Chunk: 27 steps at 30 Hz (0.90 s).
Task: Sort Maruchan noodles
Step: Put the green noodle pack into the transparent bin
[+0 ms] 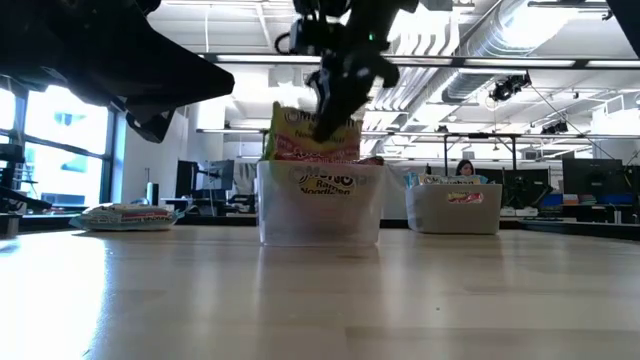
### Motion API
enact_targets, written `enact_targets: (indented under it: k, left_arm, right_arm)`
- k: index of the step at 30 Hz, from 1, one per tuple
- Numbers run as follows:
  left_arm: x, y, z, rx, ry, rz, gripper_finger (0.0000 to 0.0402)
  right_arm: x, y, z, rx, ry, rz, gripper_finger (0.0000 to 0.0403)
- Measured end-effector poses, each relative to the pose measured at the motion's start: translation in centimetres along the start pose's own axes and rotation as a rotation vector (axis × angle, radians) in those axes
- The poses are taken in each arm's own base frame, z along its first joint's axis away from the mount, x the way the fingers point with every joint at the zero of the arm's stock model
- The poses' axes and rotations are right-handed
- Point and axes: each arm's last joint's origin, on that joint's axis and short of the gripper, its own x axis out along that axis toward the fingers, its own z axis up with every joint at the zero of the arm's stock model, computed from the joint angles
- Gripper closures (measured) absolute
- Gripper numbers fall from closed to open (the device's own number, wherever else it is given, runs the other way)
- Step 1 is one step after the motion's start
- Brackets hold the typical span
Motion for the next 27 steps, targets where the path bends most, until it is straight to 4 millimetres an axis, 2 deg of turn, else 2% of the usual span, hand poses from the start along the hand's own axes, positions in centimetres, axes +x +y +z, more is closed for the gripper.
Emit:
enact_targets:
  k: [7, 12, 17, 22, 27]
  left_arm:
    - [0.0, 0.0, 0.0, 0.006, 0.0, 0.0, 0.0399]
    - [0.0, 0.0, 0.0, 0.007, 0.0, 0.0, 0.0399]
    - [0.0, 0.0, 0.0, 0.008, 0.0, 0.0, 0.0399]
    - [0.0, -0.1, 0.1, 0.003, -0.003, -0.019, 0.0399]
    - [0.0, -0.2, 0.2, -0.004, -0.003, -0.052, 0.0399]
  right_arm:
    - [2.4, -0.5, -1.7, 0.003, -0.008, -0.026, 0.0381]
    - [3.4, -0.3, -2.9, 0.012, 0.026, -0.011, 0.0381]
    - [3.4, -0.1, -3.0, 0.02, 0.027, 0.028, 0.0382]
    - [2.5, 0.0, -2.3, 0.044, -0.003, 0.103, 0.0382]
    - [2.6, -0.3, -2.6, 0.091, 0.012, 0.123, 0.0382]
